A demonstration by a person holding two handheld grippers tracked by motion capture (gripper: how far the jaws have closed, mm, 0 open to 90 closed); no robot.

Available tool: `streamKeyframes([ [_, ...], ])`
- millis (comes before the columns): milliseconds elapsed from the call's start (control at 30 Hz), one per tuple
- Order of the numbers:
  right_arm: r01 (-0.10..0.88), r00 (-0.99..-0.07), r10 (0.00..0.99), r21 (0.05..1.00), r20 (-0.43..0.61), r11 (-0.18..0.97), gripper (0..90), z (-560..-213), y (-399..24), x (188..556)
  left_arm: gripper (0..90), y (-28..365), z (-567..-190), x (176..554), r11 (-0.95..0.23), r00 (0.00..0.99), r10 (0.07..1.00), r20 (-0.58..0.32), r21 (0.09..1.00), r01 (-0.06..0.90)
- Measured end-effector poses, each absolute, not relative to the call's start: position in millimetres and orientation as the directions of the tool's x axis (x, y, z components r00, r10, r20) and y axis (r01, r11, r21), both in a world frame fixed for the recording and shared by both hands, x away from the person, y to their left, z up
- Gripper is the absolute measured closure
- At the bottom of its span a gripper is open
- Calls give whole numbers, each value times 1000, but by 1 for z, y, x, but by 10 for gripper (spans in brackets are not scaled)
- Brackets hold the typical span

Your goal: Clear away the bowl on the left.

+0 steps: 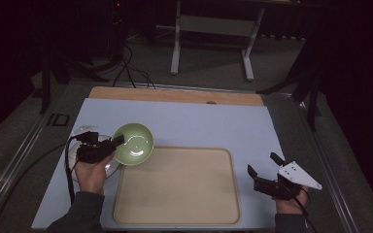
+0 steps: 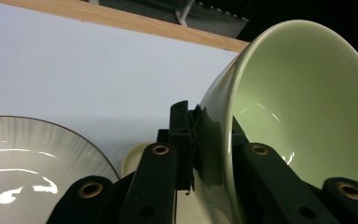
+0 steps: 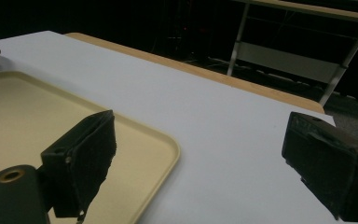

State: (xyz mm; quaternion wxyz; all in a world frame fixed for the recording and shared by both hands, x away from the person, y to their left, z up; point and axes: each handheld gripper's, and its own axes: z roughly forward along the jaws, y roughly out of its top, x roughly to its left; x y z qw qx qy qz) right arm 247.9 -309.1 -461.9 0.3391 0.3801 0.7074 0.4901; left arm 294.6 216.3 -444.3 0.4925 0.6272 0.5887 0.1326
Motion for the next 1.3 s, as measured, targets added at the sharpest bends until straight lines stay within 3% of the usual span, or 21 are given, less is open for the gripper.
streamKeyframes([
  [1300,203,-483,869,952,-106,229,95,-462,-310,248,818,173,-450,296,96,343,857,-384,774,626],
])
